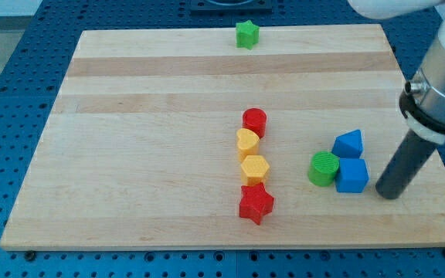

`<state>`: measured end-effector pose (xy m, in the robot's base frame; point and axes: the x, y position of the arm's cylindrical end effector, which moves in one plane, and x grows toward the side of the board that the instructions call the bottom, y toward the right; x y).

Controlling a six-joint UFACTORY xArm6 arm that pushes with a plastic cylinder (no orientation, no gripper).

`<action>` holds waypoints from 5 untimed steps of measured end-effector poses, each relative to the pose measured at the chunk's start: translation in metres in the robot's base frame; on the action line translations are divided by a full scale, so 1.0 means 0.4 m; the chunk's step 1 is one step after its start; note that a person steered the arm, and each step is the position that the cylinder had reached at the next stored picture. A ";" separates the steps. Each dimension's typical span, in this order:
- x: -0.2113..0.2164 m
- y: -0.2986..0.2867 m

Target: Push the blue cube into blue triangle

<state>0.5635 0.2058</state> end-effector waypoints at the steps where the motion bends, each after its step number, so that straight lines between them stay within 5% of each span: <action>1: 0.046 -0.015; 5: -0.008 -0.092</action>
<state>0.5602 0.1690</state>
